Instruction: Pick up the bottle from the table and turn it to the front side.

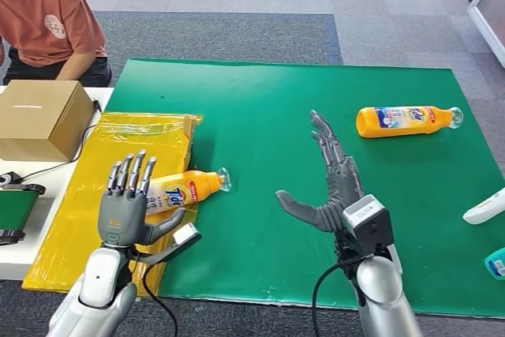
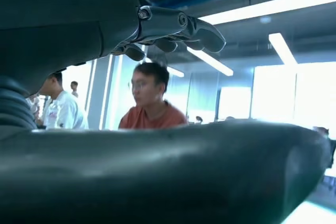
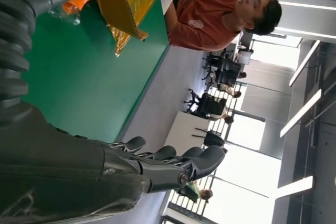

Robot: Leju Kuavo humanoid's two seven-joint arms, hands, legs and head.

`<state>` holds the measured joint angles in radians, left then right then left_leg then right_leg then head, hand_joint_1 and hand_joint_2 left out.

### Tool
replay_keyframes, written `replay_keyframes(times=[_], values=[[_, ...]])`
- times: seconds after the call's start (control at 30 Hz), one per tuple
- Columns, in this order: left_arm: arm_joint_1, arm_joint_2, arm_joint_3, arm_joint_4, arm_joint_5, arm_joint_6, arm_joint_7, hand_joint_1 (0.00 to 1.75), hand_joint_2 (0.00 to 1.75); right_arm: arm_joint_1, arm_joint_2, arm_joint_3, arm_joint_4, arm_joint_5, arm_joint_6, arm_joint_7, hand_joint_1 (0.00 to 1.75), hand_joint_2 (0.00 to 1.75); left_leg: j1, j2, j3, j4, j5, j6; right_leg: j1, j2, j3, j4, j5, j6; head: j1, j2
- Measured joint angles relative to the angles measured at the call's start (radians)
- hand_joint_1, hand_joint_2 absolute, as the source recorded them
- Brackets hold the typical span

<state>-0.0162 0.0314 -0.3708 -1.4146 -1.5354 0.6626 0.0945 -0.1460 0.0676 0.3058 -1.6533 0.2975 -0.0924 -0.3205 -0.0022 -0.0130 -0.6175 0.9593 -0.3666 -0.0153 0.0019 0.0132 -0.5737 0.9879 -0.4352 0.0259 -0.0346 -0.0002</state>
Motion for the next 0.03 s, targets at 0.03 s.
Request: replay_keyframes(times=[0.03], values=[[0.007, 0.000, 0.000, -0.019, 0.000, 0.009, -0.002, 0.00, 0.00, 0.002, 0.000, 0.000, 0.000, 0.000, -0.002, 0.000, 0.00, 1.75, 0.000, 0.000, 0.000, 0.000, 0.000, 0.000, 0.000, 0.000, 0.000, 0.000, 0.000, 0.000, 0.000, 0.000]])
